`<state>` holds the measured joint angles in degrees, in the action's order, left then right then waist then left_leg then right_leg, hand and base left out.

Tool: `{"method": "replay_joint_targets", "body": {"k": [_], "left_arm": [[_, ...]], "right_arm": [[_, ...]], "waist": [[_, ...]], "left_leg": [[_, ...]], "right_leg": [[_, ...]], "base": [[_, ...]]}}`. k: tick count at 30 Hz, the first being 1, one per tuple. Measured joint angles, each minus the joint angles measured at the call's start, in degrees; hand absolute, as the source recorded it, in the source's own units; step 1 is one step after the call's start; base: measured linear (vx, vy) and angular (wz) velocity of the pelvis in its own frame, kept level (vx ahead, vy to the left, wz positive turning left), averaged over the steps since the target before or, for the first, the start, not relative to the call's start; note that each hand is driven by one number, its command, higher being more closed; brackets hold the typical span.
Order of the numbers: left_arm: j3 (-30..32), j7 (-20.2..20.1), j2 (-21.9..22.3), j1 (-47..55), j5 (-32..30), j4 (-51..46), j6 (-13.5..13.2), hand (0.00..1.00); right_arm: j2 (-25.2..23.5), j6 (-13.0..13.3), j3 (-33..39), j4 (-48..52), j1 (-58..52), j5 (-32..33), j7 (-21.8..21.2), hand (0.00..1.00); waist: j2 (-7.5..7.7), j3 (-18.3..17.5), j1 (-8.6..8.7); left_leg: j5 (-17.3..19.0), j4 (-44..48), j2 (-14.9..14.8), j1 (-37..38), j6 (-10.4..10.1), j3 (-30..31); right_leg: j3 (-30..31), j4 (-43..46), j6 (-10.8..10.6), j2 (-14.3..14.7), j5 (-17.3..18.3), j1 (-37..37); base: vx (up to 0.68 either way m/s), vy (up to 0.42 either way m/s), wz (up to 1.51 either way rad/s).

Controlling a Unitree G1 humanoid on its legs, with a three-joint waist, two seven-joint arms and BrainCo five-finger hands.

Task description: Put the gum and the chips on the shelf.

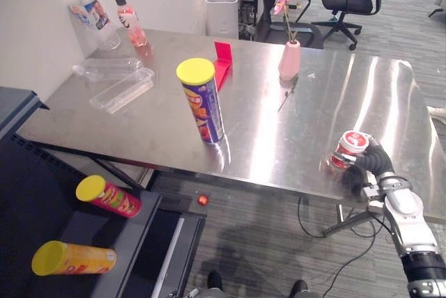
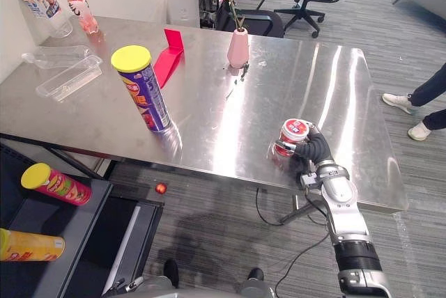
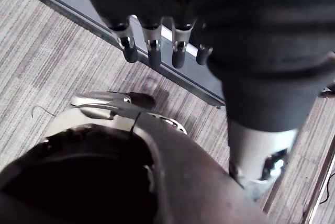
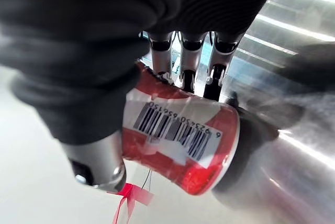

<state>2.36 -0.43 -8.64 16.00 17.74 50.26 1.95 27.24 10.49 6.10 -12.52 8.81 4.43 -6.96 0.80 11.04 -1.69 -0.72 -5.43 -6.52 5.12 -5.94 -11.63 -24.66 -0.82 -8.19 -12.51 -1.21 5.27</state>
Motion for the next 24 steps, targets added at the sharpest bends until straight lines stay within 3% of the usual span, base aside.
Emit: {"method": "replay_joint_targets", "body": {"k": [7,13,24], "left_arm": [[-0.02,0.03,0.00,0.00,0.00,0.00,-0.06,0.00],[-0.03,0.13,0.02,0.00,-0.04,0.00,-0.12,0.00],[0.29,0.72,-0.11,0.21,-0.57,0.75,-0.14,0.00]], "right_arm": [[0.00,0.23,0.00,0.64,-0.01,-0.48,0.09,1.00],[0.23,1.96,0.00,6.75,0.04,-2.26,0.26,1.00],[2.78,1.64,-0.52,16.70,-0.11,0.64,-4.39,1.00]], "waist": [[0.00,-0.01,-0.02],[0.02,-0.04,-0.01],[0.89,-2.01,0.17]], "left_leg": [[-0.04,0.00,0.00,0.01,0.02,0.00],[-0.06,0.00,0.00,0.04,0.05,0.00],[-0.36,0.01,0.02,0.21,0.14,1.35]], "right_leg": [[0.04,0.01,0.00,0.00,0.00,0.00],[0.06,0.03,0.00,0.01,-0.01,0.04],[-0.32,0.19,-0.01,0.01,-0.01,0.99]], "base": [[0.00,0.000,0.00],[0.00,0.000,0.00],[0.00,0.000,0.05]]}}
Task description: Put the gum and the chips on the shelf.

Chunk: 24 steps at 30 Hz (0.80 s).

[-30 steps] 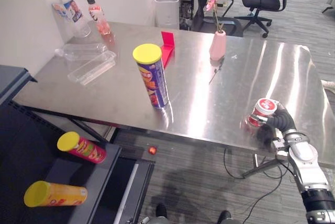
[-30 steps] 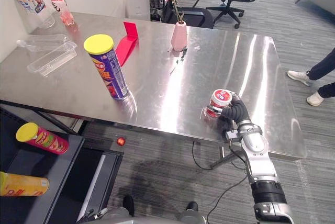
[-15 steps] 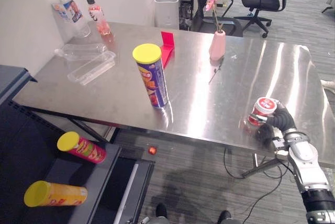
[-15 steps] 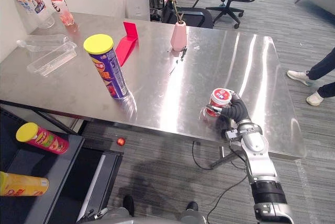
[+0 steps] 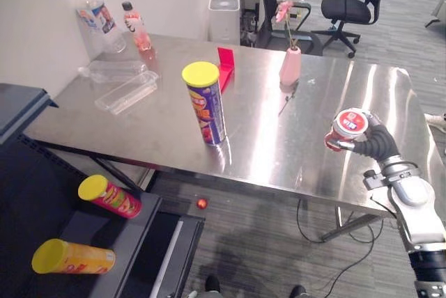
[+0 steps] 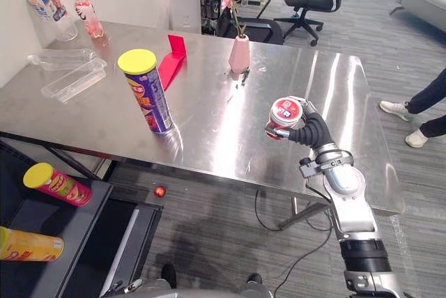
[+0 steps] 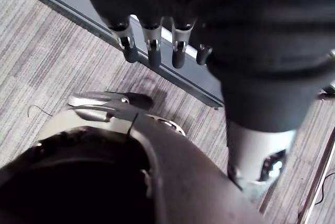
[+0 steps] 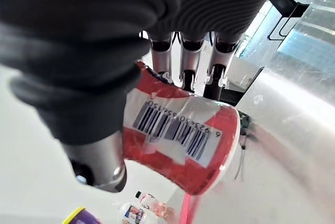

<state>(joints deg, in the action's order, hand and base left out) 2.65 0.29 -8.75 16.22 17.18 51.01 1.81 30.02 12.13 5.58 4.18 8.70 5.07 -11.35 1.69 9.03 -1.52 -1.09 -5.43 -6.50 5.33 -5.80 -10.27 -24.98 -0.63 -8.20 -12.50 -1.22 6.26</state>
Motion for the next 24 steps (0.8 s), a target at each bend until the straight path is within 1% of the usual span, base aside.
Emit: {"method": "replay_joint_targets", "body": {"k": [8,13,15,17,20,22,23,24], "left_arm": [[0.66,-0.21,-0.03,-0.11,-0.01,0.92,0.07,0.00],[1.10,-0.15,-0.05,0.10,-0.02,2.17,0.21,0.00],[1.12,-0.02,0.01,0.19,0.02,2.32,0.64,0.00],[1.30,1.08,0.01,0.16,0.41,2.27,1.33,0.00],[2.28,1.77,0.05,0.07,0.66,2.09,1.42,0.00],[2.54,1.76,0.53,-0.17,0.71,0.74,1.21,0.00],[2.91,1.82,0.84,-0.18,0.71,0.46,1.19,0.00],[4.00,2.00,1.53,-0.16,0.87,0.46,1.14,0.00]], "right_arm": [[-0.03,-0.07,-1.65,3.10,-1.32,0.00,-2.38,1.00],[-0.05,-0.25,-1.94,4.03,-3.35,0.60,-3.01,1.00],[-0.16,-0.30,-2.19,4.03,-3.91,0.64,-3.04,1.00],[-1.15,-0.30,-2.88,4.08,-3.80,2.39,-3.07,1.00],[-2.03,-0.43,-5.27,4.06,-2.75,2.74,-3.03,1.00],[-2.09,-1.54,-8.27,3.47,1.42,2.75,-3.04,1.00],[-2.12,-1.64,-8.81,2.92,2.62,2.75,-3.06,1.00],[-2.30,-1.69,-9.29,1.31,4.64,2.73,-3.09,1.00]], "waist": [[0.41,-0.79,-0.15],[0.51,-2.80,-0.11],[0.57,-3.16,-0.13],[0.98,-3.22,-0.37],[1.44,-3.19,-0.48],[1.17,-2.09,-1.71],[0.97,-1.75,-2.21],[0.26,-1.28,-3.45]], "left_leg": [[-0.52,-0.02,-0.04,0.11,-0.18,-0.16],[-0.66,-0.03,-0.25,-0.12,-0.28,-0.42],[-0.69,-0.03,-0.43,-0.12,-0.35,-0.24],[-0.75,0.10,-0.93,-0.43,-0.51,0.61],[-0.25,3.91,-1.67,-3.32,-0.86,3.55],[-0.23,9.01,-2.35,-7.47,-0.86,6.76],[-0.21,10.35,-2.55,-8.22,-0.83,6.99],[-0.27,12.76,-3.05,-9.66,-0.69,5.93]], "right_leg": [[0.95,0.40,-0.26,-0.05,0.28,-0.20],[2.07,0.87,-0.23,0.08,0.82,-1.00],[2.02,2.06,-0.33,-0.04,1.67,-1.17],[1.29,4.51,-0.20,-0.08,3.38,-1.53],[-1.27,5.72,0.22,0.18,4.42,-1.45],[-3.64,5.61,0.49,0.95,4.54,-1.07],[-4.17,5.65,0.75,1.15,4.70,-0.87],[-5.10,6.02,1.27,1.48,5.09,-0.58]], "base": [[-0.03,-0.005,0.00],[-0.02,-0.006,-0.04],[0.00,-0.006,0.05],[-0.02,-0.023,0.19],[0.01,-0.056,0.47],[-0.04,-0.078,0.58],[-0.11,-0.075,0.49],[-0.12,-0.051,0.55]]}}
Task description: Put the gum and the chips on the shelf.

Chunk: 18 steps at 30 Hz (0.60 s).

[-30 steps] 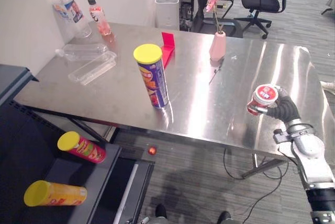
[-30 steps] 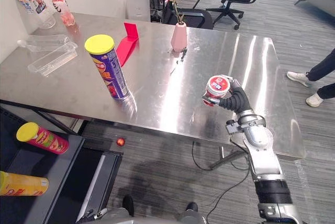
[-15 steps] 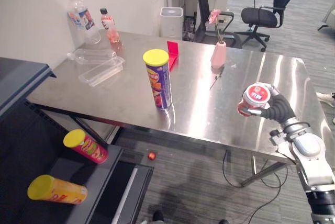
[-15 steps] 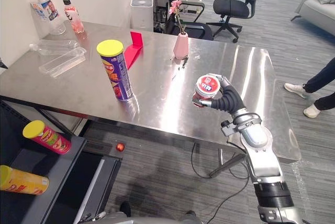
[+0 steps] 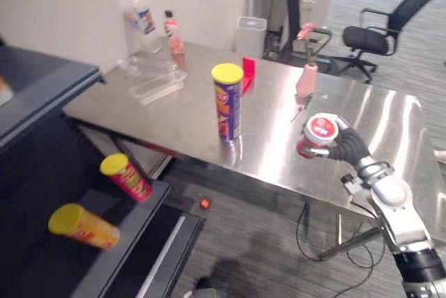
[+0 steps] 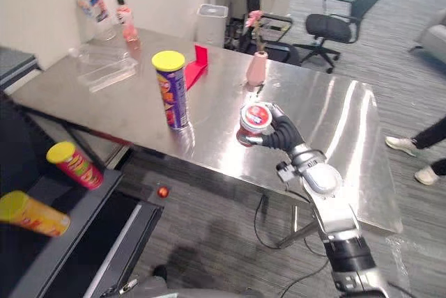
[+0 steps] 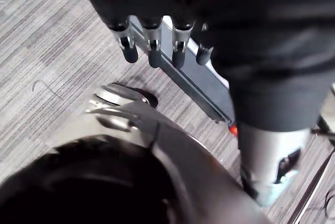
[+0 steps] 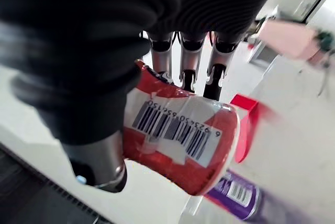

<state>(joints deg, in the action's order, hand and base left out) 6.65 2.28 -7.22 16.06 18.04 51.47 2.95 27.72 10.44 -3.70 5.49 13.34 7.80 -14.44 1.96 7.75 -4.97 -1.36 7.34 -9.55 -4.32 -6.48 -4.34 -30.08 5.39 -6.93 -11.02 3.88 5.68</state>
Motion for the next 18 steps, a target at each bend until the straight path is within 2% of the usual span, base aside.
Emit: {"method": "replay_joint_targets", "body": {"k": [2,3,4,5,6,7,8,9,10,12,13,14,16,17,18], "left_arm": [[0.53,0.34,1.00,0.36,3.88,0.02,-0.20,0.00],[0.64,0.21,0.90,0.90,4.63,0.04,-0.52,0.00],[1.60,-0.14,1.31,0.93,4.60,0.40,-0.45,0.00],[1.76,-0.18,1.61,1.05,4.53,1.00,-0.34,0.00],[2.77,-0.13,2.12,2.50,4.28,1.90,-0.33,0.00],[3.43,-0.12,2.19,3.18,4.07,2.77,-0.23,0.00],[3.97,-0.20,2.19,3.37,3.28,3.03,-0.08,0.00],[5.04,-0.33,2.21,3.85,2.75,3.42,0.18,0.00],[5.04,-0.41,2.32,3.67,0.71,3.47,0.14,0.00],[5.33,-0.58,1.66,3.77,-0.94,3.44,0.04,0.00],[5.97,-1.02,1.27,3.71,-1.42,4.70,0.08,0.00],[6.09,-1.10,1.24,3.73,-1.45,5.15,0.06,0.00],[5.69,-1.43,1.39,4.13,-3.02,6.13,-0.02,0.00],[4.11,-1.53,1.38,3.84,-3.63,7.23,-0.22,0.00],[3.54,-1.50,1.65,3.81,-3.80,7.39,-0.46,0.00]], "right_arm": [[-0.09,0.02,-0.12,-2.64,2.23,-0.05,0.05,1.00],[0.07,0.19,0.24,-4.14,2.88,-0.06,0.06,1.00],[0.44,0.26,1.88,-4.47,2.53,-0.14,0.18,1.00],[0.32,0.26,2.57,-4.52,2.09,-0.15,0.33,1.00],[0.31,0.35,3.43,-4.29,0.66,-0.21,0.71,1.00],[0.47,0.50,4.29,-3.71,-1.20,-0.46,0.91,1.00],[0.50,0.53,5.13,-3.30,-2.40,-0.50,1.09,1.00],[0.64,0.50,6.91,-2.17,-4.95,-0.53,1.41,1.00],[0.48,0.44,8.72,-1.42,-6.29,-0.56,1.63,1.00],[0.73,0.18,9.04,-1.35,-7.06,-0.62,1.58,1.00],[0.44,0.11,9.64,-0.81,-7.73,-0.61,1.61,1.00],[0.42,0.10,9.89,-0.34,-8.22,-0.61,1.61,1.00],[0.42,0.08,10.39,1.15,-9.87,-0.62,1.84,1.00],[0.25,-0.01,10.97,1.14,-11.49,-0.75,2.79,1.00],[0.10,-0.04,11.35,1.09,-12.02,-1.04,3.08,1.00]], "waist": [[-1.22,0.98,-0.69],[-0.44,0.84,0.05],[-0.83,1.43,0.22],[-1.27,1.56,0.10],[-1.44,1.46,0.02],[-1.36,1.41,0.60],[-1.47,1.33,1.17],[-2.68,0.55,2.26],[-3.23,0.01,3.90],[-1.93,-0.52,4.37],[-1.63,-0.62,4.38],[-1.62,-0.65,4.38],[-1.97,-0.83,4.85],[-2.10,-0.93,5.16],[-2.11,-0.93,5.29]], "left_leg": [[-2.77,2.54,0.10,-2.39,3.84,-4.87],[-6.80,0.36,1.23,-3.09,7.14,-10.35],[-1.83,6.97,-0.69,-3.64,10.79,-20.81],[2.68,13.37,-2.45,-3.62,11.94,-26.08],[7.80,23.99,-4.82,-1.83,13.25,-34.06],[9.65,30.60,-6.57,1.32,12.41,-38.79],[9.78,33.00,-7.63,2.77,12.33,-40.19],[7.09,33.61,-10.10,4.85,12.21,-41.76],[7.82,30.87,-8.25,4.01,10.80,-43.74],[7.62,24.61,-4.16,3.88,11.07,-45.50],[7.62,18.71,-1.00,3.73,11.07,-45.25],[7.62,16.24,0.17,3.80,11.06,-45.06],[7.30,5.58,4.27,4.84,10.74,-42.03],[6.09,-1.34,6.09,5.75,10.06,-39.75],[5.54,-3.27,6.50,5.93,9.73,-38.80]], "right_leg": [[-2.71,0.61,1.40,-0.16,1.44,1.05],[-4.41,-0.24,2.68,-1.25,1.70,0.90],[-8.58,0.28,2.76,-2.19,1.44,1.37],[-10.03,1.21,2.79,-2.76,1.49,1.52],[-12.26,2.91,3.08,-4.45,1.78,1.77],[-14.94,3.62,3.10,-6.16,1.79,2.54],[-16.77,3.95,3.04,-6.75,1.79,3.12],[-20.70,5.19,2.62,-7.37,2.08,3.64],[-24.08,7.30,1.30,-9.03,2.17,3.16],[-26.21,6.20,1.13,-10.43,1.62,2.35],[-28.93,4.90,0.72,-10.51,0.16,2.84],[-30.14,4.78,0.45,-10.50,-0.21,3.04],[-33.88,6.07,0.35,-10.28,-0.30,3.38],[-35.39,8.03,1.26,-10.17,0.41,3.33],[-35.95,8.94,1.64,-10.19,0.64,3.29]], "base": [[-0.17,-0.065,0.94],[-0.23,-0.026,1.37],[-0.22,-0.003,1.31],[-0.18,0.030,1.09],[-0.13,0.013,1.00],[-0.12,0.016,1.09],[-0.11,0.055,1.44],[-0.08,0.074,1.82],[-0.11,0.112,1.81],[-0.14,0.137,1.34],[-0.15,0.131,1.17],[-0.16,0.140,1.24],[-0.16,0.137,1.05],[-0.15,0.104,0.93],[-0.16,0.071,0.81]]}}
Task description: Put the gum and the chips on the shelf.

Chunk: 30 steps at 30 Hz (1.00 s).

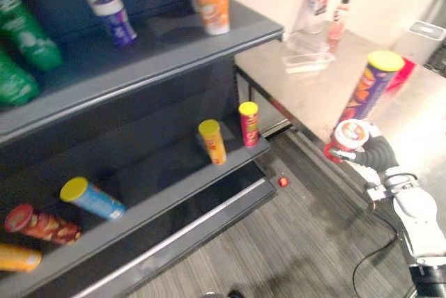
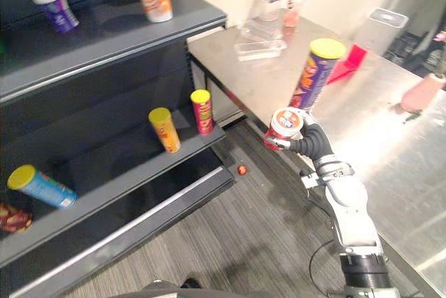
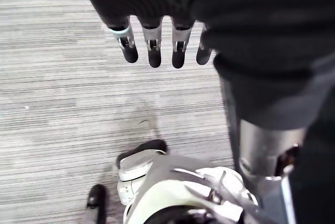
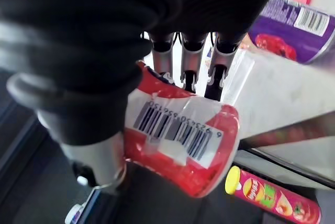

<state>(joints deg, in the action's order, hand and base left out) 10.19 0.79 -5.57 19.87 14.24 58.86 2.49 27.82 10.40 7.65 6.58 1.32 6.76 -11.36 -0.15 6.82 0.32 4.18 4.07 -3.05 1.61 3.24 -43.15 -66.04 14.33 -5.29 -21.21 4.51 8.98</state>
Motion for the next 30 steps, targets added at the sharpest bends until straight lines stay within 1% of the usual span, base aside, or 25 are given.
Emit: {"method": "replay_joint_targets", "body": {"k": [1,3,4,5,7,9,10,11,12,13,14,15,16,17,18,19,20,21,22,24,25,26,27,29,30], "left_arm": [[-0.33,0.27,0.48,0.02,-0.32,0.19,-0.28,0.00],[-1.30,0.42,0.34,0.33,-1.54,0.48,-0.75,0.00],[-1.64,0.46,0.34,0.38,-1.52,0.46,-0.83,0.00],[-1.91,0.42,0.25,0.38,-1.49,0.46,-1.03,0.00],[-2.85,0.40,0.14,0.69,-0.77,0.30,-2.30,0.00],[-3.29,0.33,-0.15,0.69,1.22,0.11,-2.57,0.00],[-3.32,0.21,-0.16,0.60,1.33,-0.27,-2.55,0.00],[-3.32,0.24,-0.17,0.56,1.32,-0.57,-2.54,0.00],[-3.34,0.25,-0.28,0.41,1.31,-1.38,-2.43,0.00],[-3.50,0.36,-0.30,-0.90,1.28,-2.19,-2.09,0.00],[-2.86,0.40,-0.75,-2.27,1.27,-2.08,-1.70,0.00],[-1.54,0.23,-3.21,-3.69,1.29,-1.92,-0.90,0.00],[-2.04,0.25,-3.65,-4.21,1.17,-1.15,0.40,0.00],[-2.06,0.37,-3.95,-4.86,1.12,-1.17,0.89,0.00],[-2.52,0.04,-3.83,-5.02,1.09,-2.01,1.21,0.00],[-2.59,0.05,-3.62,-4.90,1.25,-2.60,1.58,0.00],[-2.73,0.08,-3.46,-4.55,1.28,-2.81,1.78,0.00],[-3.05,0.19,-3.31,-3.82,1.54,-2.92,1.81,0.00],[-3.04,0.30,-3.61,-3.30,2.58,-2.93,1.82,0.00],[-3.04,0.88,-3.48,-2.98,3.00,-2.95,1.81,0.00],[-3.05,1.29,-3.20,-2.74,3.11,-2.96,1.81,0.00],[-3.03,1.43,-3.01,-2.58,3.28,-2.99,1.76,0.00],[-2.96,1.47,-2.81,-2.36,3.52,-2.99,1.70,0.00],[-2.93,1.45,-2.05,-2.14,3.44,-2.94,1.22,0.00],[-2.96,1.44,-1.62,-2.08,3.45,-2.99,1.03,0.00]], "right_arm": [[-0.26,-0.03,0.46,-0.02,-0.51,-0.04,0.19,1.00],[-1.44,0.00,1.95,-0.01,-1.05,-0.04,1.12,1.00],[-1.44,0.02,2.26,-0.02,-1.05,-0.05,1.25,1.00],[-1.45,0.05,2.38,-0.02,-1.06,-0.05,1.36,1.00],[-1.48,0.37,2.61,-0.02,-1.17,-0.22,1.20,1.00],[-1.49,1.31,2.78,-0.02,-1.76,-0.66,0.57,1.00],[-1.49,2.01,2.97,0.00,-2.59,-0.97,0.11,1.00],[-1.49,2.32,3.21,0.02,-3.31,-1.49,-0.12,1.00],[-1.49,2.47,3.85,0.24,-5.11,-1.83,-0.25,1.00],[-1.95,2.45,4.91,0.36,-7.25,-1.86,0.05,1.00],[-3.00,2.43,5.14,0.36,-8.26,-1.90,0.11,1.00],[-5.69,2.45,5.58,1.30,-9.10,-1.92,0.20,1.00],[-6.15,3.21,6.16,3.09,-10.14,-1.87,0.34,1.00],[-6.54,3.28,5.95,3.19,-10.39,-1.83,0.36,1.00],[-6.28,3.31,5.53,3.07,-10.14,-1.93,-0.19,1.00],[-6.00,3.61,5.09,2.99,-9.42,-1.78,-0.49,1.00],[-5.98,3.92,4.57,2.79,-8.66,-1.70,-0.63,1.00],[-5.88,4.21,3.25,2.07,-6.87,-1.61,-1.36,1.00],[-5.85,4.34,1.99,1.15,-5.39,-1.10,-2.21,1.00],[-5.84,5.03,0.07,-0.41,-2.98,0.22,-2.91,1.00],[-5.85,5.01,-0.97,-1.04,-1.96,0.49,-2.96,1.00],[-5.86,5.00,-1.82,-1.10,-1.32,0.76,-3.06,1.00],[-5.93,4.99,-2.92,-1.11,-0.35,1.02,-3.46,1.00],[-5.91,4.79,-4.68,-1.28,0.72,1.01,-4.26,1.00],[-5.93,4.49,-5.20,-1.47,0.74,1.01,-4.30,1.00]], "waist": [[0.01,0.00,0.04],[-0.04,-0.03,0.15],[-0.16,-0.10,0.08],[-0.14,-0.09,-0.06],[-0.20,-0.06,-0.47],[-0.25,0.04,-0.51],[-0.33,0.44,-0.50],[-0.44,0.54,-0.47],[-1.50,0.46,-0.16],[-2.29,0.49,1.35],[-0.38,0.18,1.89],[3.94,0.99,1.95],[2.06,1.36,1.42],[2.59,1.81,1.14],[2.75,1.63,1.18],[1.90,1.70,0.66],[1.85,1.64,0.37],[2.75,1.15,0.44],[3.12,0.85,-0.41],[3.70,0.51,-0.87],[3.64,0.51,-1.22],[3.61,0.48,-1.94],[3.61,0.48,-2.21],[3.45,0.54,-2.06],[2.70,0.31,-1.97]], "left_leg": [[-0.68,-1.81,0.41,0.20,0.15,0.52],[-2.92,-6.90,1.91,0.97,0.17,2.98],[-3.32,-8.09,2.37,1.10,0.62,3.48],[-3.57,-8.62,2.71,1.18,0.82,3.93],[-3.36,-9.83,4.13,0.94,0.61,5.19],[-3.06,-9.83,5.20,0.51,0.94,6.65],[-3.03,-9.82,5.68,0.34,1.02,8.33],[-3.07,-9.71,5.77,0.02,1.03,9.80],[-3.69,-10.05,5.78,-0.77,0.06,14.30],[-1.25,-10.05,5.14,-2.13,-2.91,18.43],[3.55,-9.37,5.61,-1.90,-7.03,17.08],[6.29,8.11,3.70,-5.46,4.25,14.83],[9.06,12.99,-0.98,-5.95,1.89,19.29],[8.45,12.16,0.46,-5.40,0.90,23.09],[6.31,9.27,1.43,-5.02,1.11,24.33],[4.21,6.11,1.80,-4.61,0.31,25.64],[3.16,4.44,2.08,-4.32,0.04,26.46],[1.74,2.01,2.46,-4.21,-0.76,26.92],[1.23,0.36,2.71,-4.23,-1.56,26.56],[0.31,-0.18,2.78,-4.60,-2.80,26.34],[-0.04,-0.19,2.89,-4.51,-2.99,26.32],[-0.10,-0.19,3.18,-4.41,-3.08,26.14],[-0.16,-0.15,3.63,-4.48,-3.16,25.82],[0.10,0.56,3.77,-4.85,-2.76,24.23],[0.16,1.44,3.36,-5.54,-2.67,24.18]], "right_leg": [[-0.30,0.89,0.28,-0.09,0.17,-0.06],[-1.47,3.85,1.49,-1.08,0.94,-0.05],[-1.73,4.82,1.91,-1.56,1.22,-0.06],[-1.88,5.51,1.92,-2.01,1.38,-0.04],[-2.22,7.64,1.97,-3.60,1.53,0.09],[-2.09,9.19,2.08,-4.92,1.43,0.15],[1.40,10.36,2.90,-5.39,0.87,-0.33],[4.95,11.28,3.92,-5.24,0.20,-1.16],[14.29,13.59,6.52,-3.49,-1.29,-3.33],[25.40,12.20,7.93,2.67,-0.15,-5.27],[30.75,9.51,7.71,4.35,-0.13,-5.92],[38.51,8.95,5.12,3.93,2.06,-6.06],[43.58,7.86,3.07,7.44,3.99,-4.21],[46.85,7.68,2.59,7.22,4.99,-3.83],[48.51,7.13,2.13,7.76,5.52,-3.83],[48.43,5.46,1.84,8.54,5.35,-3.94],[48.28,4.45,1.56,8.80,5.18,-3.96],[47.90,2.48,0.90,9.05,4.76,-4.15],[47.63,-0.24,0.00,9.29,4.17,-4.49],[47.41,-4.23,-0.64,10.08,3.74,-4.09],[47.37,-5.95,-0.72,10.46,3.45,-3.52],[47.41,-7.33,-0.87,10.54,3.17,-3.32],[47.52,-8.68,-0.89,10.67,3.12,-3.18],[48.10,-10.10,-0.46,11.16,2.49,-3.29],[48.04,-10.00,-0.68,11.32,2.13,-3.57]], "base": [[-0.16,-0.012,0.65],[-0.17,-0.011,0.61],[-0.12,0.024,0.34],[-0.14,0.051,0.29],[-0.15,0.078,0.27],[-0.12,0.101,0.41],[-0.13,0.130,0.60],[-0.12,0.121,0.90],[-0.13,0.099,1.40],[-0.09,0.059,1.62],[-0.07,0.042,1.76],[0.00,-0.006,1.44],[0.02,0.021,1.30],[0.03,0.067,1.02],[0.00,0.148,0.85],[-0.03,0.143,0.75],[-0.07,0.100,0.64],[-0.10,0.046,0.49],[-0.09,0.016,0.42],[-0.03,-0.049,0.34],[-0.03,-0.076,0.22],[-0.05,-0.081,0.07],[-0.05,-0.077,0.01],[-0.04,-0.098,0.06],[-0.03,-0.093,0.01]]}}
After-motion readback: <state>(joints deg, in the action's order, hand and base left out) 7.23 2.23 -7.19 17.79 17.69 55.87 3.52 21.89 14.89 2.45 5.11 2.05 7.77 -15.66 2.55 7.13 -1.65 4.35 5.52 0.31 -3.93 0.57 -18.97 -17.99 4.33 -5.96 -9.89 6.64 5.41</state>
